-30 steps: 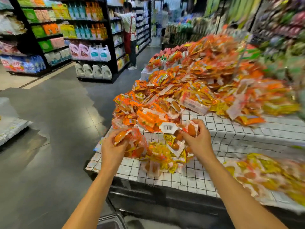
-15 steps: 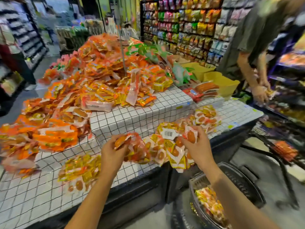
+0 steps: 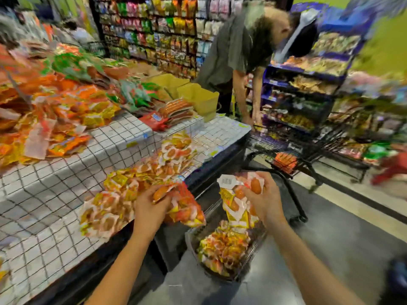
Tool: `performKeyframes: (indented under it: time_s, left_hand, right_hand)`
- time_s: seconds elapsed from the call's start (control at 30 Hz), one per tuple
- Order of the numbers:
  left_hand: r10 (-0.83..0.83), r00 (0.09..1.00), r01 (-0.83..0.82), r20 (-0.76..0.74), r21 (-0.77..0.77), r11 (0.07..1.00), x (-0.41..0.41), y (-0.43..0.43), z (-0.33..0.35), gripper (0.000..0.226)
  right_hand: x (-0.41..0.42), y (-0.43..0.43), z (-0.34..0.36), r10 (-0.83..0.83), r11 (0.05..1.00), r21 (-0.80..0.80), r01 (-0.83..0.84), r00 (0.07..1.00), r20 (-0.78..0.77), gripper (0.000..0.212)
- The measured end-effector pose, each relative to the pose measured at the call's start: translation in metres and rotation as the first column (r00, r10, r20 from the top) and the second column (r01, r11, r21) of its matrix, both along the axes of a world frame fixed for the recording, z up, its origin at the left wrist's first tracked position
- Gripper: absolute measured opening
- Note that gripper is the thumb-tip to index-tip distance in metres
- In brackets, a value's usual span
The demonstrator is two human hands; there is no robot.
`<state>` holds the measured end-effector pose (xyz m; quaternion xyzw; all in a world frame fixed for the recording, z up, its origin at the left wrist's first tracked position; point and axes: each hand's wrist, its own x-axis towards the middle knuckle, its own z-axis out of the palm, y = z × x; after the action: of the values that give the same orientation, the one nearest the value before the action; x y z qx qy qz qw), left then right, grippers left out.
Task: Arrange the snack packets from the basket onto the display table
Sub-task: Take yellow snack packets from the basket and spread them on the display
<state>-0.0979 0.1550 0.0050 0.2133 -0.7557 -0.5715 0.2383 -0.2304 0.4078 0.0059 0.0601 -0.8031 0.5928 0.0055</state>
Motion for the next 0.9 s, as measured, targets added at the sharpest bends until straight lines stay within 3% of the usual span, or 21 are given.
performKeyframes:
  time_s: [0.37, 0.63, 0.9]
  left_hand:
    - [-0.155, 0.984, 0.15, 0.085, 0.063, 0.987, -0.11, 0.055, -0.03, 0.023]
    - [-0.212, 0.948, 0.19, 0.238, 0.113, 0.975, -0.193, 0.044, -0.089, 0.014]
    - [-0.191, 0.896, 0.146, 0.402, 0.14, 0.979, -0.255, 0.046, -0.18, 0.014]
  right_hand:
    - [-0.066, 0.068, -0.032, -0.138, 0.99, -0.003, 0.138, 0.988, 0.073, 0.035]
    - [-0.129, 0.057, -0.071, -0.199, 0.978, 0.083, 0.19, 0.973, 0.121, 0.038]
    - [-0.186, 0.038, -0.16, -0.241, 0.966, 0.144, 0.214, 0.946, 0.218, 0.03]
